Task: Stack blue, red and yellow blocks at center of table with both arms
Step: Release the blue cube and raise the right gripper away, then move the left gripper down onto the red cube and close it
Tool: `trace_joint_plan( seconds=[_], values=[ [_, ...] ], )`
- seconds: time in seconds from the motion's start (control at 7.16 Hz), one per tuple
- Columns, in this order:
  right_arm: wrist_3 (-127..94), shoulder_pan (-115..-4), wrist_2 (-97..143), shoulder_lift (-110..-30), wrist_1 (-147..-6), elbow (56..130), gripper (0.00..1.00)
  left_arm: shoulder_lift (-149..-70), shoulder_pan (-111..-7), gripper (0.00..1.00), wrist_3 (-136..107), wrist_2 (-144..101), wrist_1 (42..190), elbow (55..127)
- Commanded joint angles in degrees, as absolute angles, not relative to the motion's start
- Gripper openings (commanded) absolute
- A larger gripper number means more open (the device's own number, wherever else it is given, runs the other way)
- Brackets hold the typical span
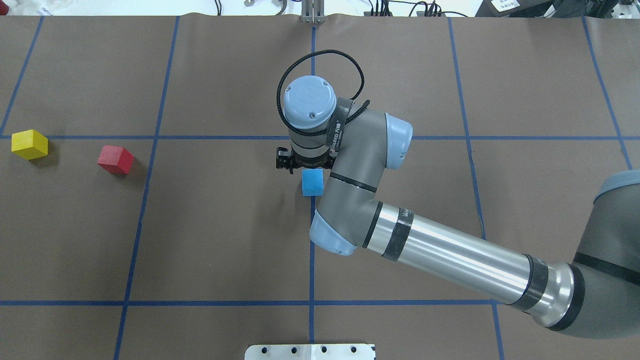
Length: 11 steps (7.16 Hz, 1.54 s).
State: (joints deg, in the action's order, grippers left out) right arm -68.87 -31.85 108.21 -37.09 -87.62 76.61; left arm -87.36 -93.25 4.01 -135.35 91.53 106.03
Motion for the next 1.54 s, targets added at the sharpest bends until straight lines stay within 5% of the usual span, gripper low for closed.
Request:
trace_joint_plan(
  seconds=[0.0,0.42,1.12,1.4],
  values=[
    [-64.81,-40.29,113.25,-39.44,-88.07,80.57,1.00,-87.62,-91.69,1.00,3.44,-135.26,93.59,104.33],
    [-40.96,-57.16,124.24,-56.64,-88.15,92.44,1.00,-88.95,-80.73,1.00,-16.97,-134.83,107.52,104.33],
    [-0.67,-76.17,130.85,-75.03,-87.98,93.34,1.00,-95.35,-56.73,1.00,-33.64,-124.12,111.18,102.93],
    [6.40,-79.62,132.71,-78.13,-87.89,93.25,1.00,-102.00,-53.79,0.99,-35.49,-122.78,111.18,95.40]
  ],
)
